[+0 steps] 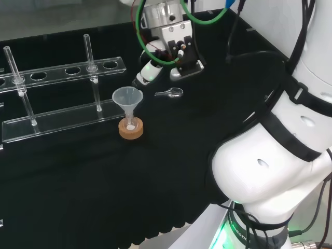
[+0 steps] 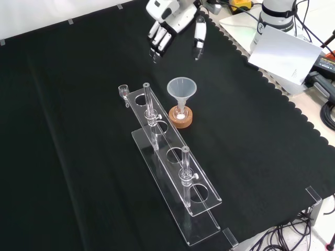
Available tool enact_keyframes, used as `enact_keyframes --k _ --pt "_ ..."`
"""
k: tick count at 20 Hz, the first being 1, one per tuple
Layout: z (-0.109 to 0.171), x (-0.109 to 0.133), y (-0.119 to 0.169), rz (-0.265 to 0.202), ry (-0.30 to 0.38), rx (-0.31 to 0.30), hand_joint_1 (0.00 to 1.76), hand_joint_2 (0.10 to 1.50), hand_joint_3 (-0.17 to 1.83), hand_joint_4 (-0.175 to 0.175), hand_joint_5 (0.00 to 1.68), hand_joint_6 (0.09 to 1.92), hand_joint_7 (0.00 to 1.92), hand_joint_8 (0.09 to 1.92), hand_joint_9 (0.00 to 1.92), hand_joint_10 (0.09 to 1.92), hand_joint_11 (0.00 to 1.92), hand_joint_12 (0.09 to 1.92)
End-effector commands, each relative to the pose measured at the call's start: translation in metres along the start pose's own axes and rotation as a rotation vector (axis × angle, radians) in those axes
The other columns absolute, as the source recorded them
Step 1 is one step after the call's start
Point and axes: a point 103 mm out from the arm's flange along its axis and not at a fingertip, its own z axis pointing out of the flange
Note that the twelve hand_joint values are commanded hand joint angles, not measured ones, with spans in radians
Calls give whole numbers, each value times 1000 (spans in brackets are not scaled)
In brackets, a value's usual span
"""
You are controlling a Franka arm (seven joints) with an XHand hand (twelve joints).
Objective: Remove the funnel from the round-bottom flask.
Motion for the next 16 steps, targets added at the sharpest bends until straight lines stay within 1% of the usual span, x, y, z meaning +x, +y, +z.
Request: enact_keyframes --k 1,4,5,8,9,10,13,16 --pt "5 24 2 -20 -24 29 450 893 -165 -46 194 87 43 699 527 87 223 1464" --pt "7 31 5 -15 -36 35 450 885 -165 -49 173 87 39 700 529 94 221 1468" --pt "8 33 6 -15 -40 40 450 877 -150 -49 167 87 35 707 502 160 221 1470" --pt "8 40 10 -16 -62 48 453 848 -107 -50 143 87 16 722 317 589 218 1487" --pt "9 42 11 -16 -70 49 454 841 -100 -49 135 87 8 722 271 686 218 1489" --pt "9 43 13 -16 -76 53 456 836 -95 -48 124 87 4 700 237 743 218 1490" --pt "11 48 17 -17 -88 65 459 826 -86 -42 77 87 0 571 138 826 217 1491" --pt "13 53 21 -20 -97 69 458 818 -81 -38 51 87 0 492 94 857 216 1497"
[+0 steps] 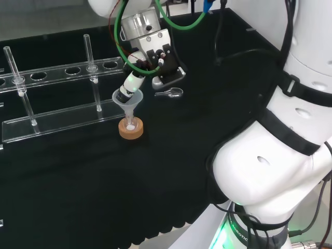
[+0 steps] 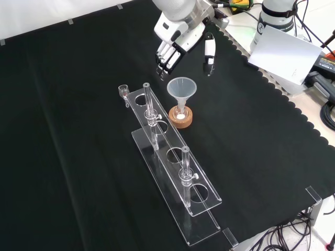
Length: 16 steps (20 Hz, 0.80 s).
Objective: Remove the funnel from the round-bottom flask.
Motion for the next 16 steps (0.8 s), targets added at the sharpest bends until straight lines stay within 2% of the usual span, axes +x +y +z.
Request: enact_keyframes --k 1,16 --pt "1 12 8 -4 -33 13 456 815 -80 -38 47 87 0 476 87 862 217 1500" --pt "16 23 26 -12 -63 22 436 790 -71 -34 0 87 0 336 29 893 209 1515"
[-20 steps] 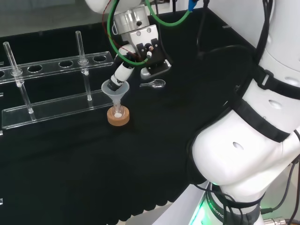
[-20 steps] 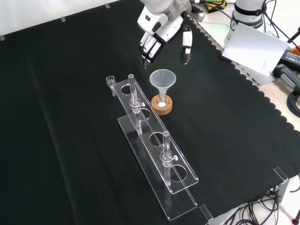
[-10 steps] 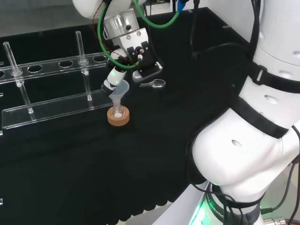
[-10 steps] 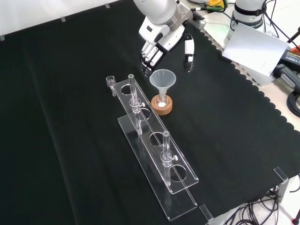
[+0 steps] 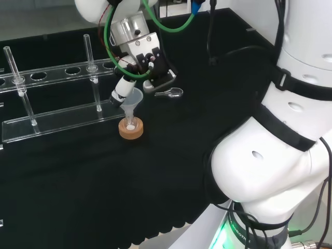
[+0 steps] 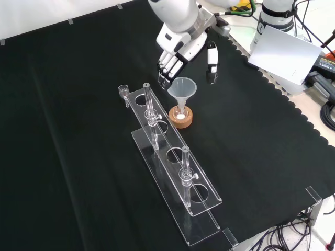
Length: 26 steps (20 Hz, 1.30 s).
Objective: Remove the funnel from the round-bottom flask.
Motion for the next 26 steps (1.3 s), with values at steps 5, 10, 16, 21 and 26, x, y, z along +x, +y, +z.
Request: enact_keyframes --k 5,10,16,21,26 --pt "12 5 17 11 -54 -22 435 775 -67 -33 0 87 0 259 5 904 208 1514" --pt "11 5 19 20 -88 -76 480 769 -62 -34 0 87 0 232 0 888 207 1515" --pt "14 2 22 18 -110 -65 511 771 -56 -39 0 87 0 217 0 859 206 1515" --pt "19 -3 26 20 -113 -63 514 771 -54 -40 0 87 0 218 0 863 203 1516" --pt "21 -6 28 12 -116 -74 523 771 -48 -41 0 87 0 270 9 903 200 1524"
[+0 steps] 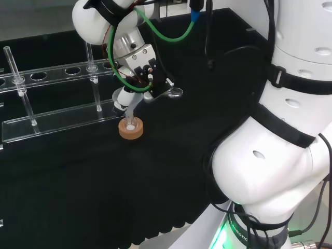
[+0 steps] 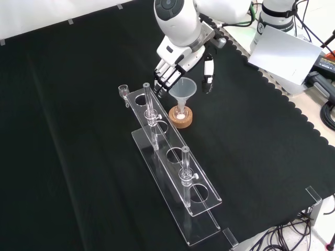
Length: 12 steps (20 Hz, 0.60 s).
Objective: Remove the funnel from the round-bottom flask.
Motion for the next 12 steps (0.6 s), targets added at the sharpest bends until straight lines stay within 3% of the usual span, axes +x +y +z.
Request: enact_keyframes --k 1,12 --pt "4 -2 2 -8 -3 -13 527 771 -47 -41 0 87 0 284 19 908 202 1524" --pt "9 2 9 -16 -25 -13 547 771 -36 -44 21 87 0 381 191 826 223 1506"
